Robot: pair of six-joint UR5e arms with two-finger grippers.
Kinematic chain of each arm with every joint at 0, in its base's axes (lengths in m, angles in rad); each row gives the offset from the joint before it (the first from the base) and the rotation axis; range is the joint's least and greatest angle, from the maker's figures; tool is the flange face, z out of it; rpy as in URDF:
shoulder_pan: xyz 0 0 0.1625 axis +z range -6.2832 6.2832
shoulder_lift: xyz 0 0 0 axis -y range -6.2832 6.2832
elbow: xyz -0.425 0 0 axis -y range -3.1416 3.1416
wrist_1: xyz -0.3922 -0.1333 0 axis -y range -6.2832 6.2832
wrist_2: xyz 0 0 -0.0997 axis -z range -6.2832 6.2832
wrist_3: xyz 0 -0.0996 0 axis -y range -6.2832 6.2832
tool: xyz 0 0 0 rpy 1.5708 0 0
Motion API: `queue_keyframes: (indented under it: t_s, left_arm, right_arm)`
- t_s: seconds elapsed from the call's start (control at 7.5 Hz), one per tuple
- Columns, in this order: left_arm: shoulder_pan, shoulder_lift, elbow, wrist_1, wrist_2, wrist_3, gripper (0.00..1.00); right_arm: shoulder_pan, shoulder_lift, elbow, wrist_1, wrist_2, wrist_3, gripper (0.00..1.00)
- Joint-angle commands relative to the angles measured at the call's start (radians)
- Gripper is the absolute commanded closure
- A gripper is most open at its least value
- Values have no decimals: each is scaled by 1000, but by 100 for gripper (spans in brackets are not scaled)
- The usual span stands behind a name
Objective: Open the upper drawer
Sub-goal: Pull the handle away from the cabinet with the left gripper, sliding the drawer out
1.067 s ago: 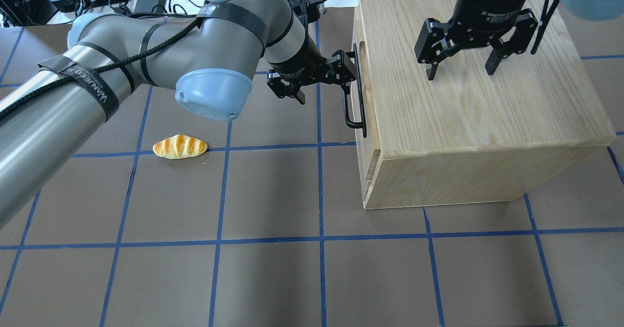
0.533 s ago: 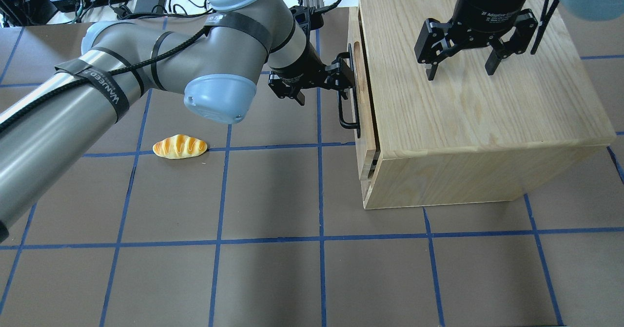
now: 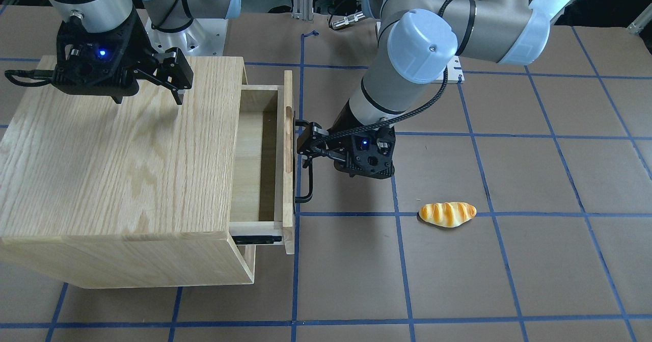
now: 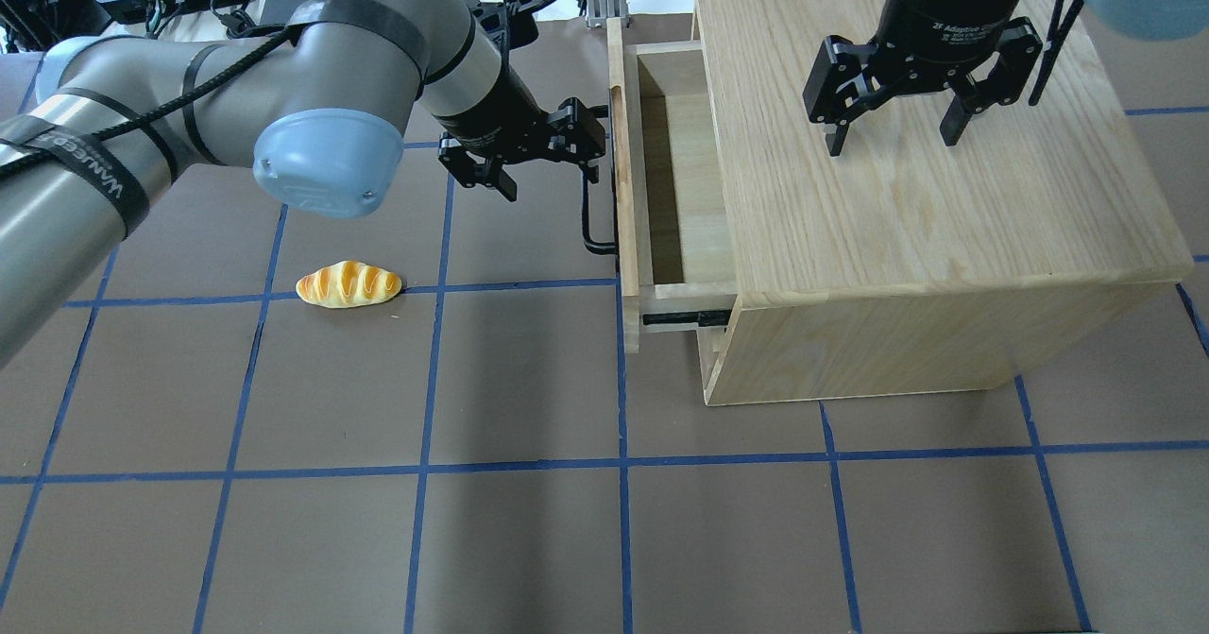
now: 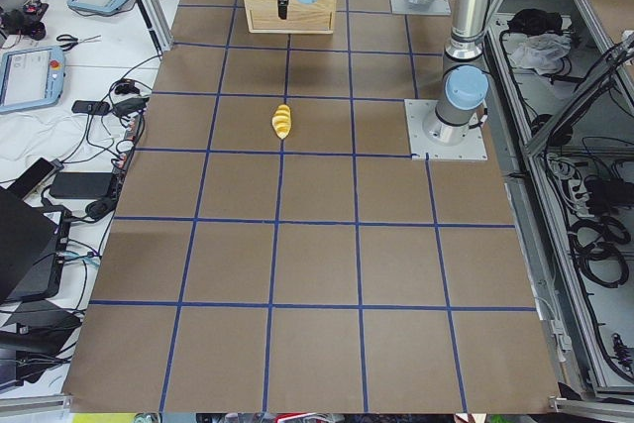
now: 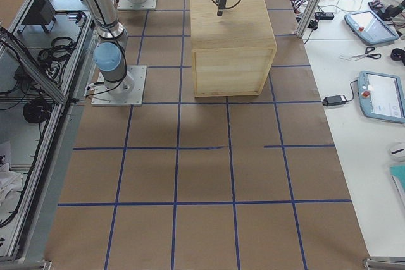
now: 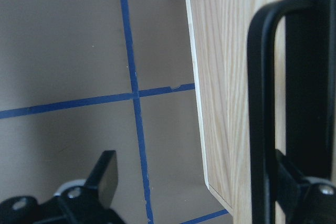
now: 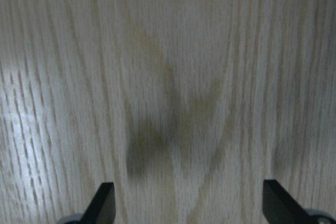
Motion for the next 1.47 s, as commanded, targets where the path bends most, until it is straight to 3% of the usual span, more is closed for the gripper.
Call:
queue_keyframes:
  t_s: [0.0,0.8,1.07,1.33]
  left_arm:
    - [80,26,-26,-18,0,33,0]
    - [232,96,-42,-100,70,165,0]
    - [209,138,-33,-116,229,152,0]
    - [206,222,-7,-190,238,155,0]
  right_arm:
    - [0,0,1,0,0,0,0]
    - [0,0,-1,0,0,0,0]
    - [0,0,-1,0,0,0,0]
    - [0,0,1,0,0,0,0]
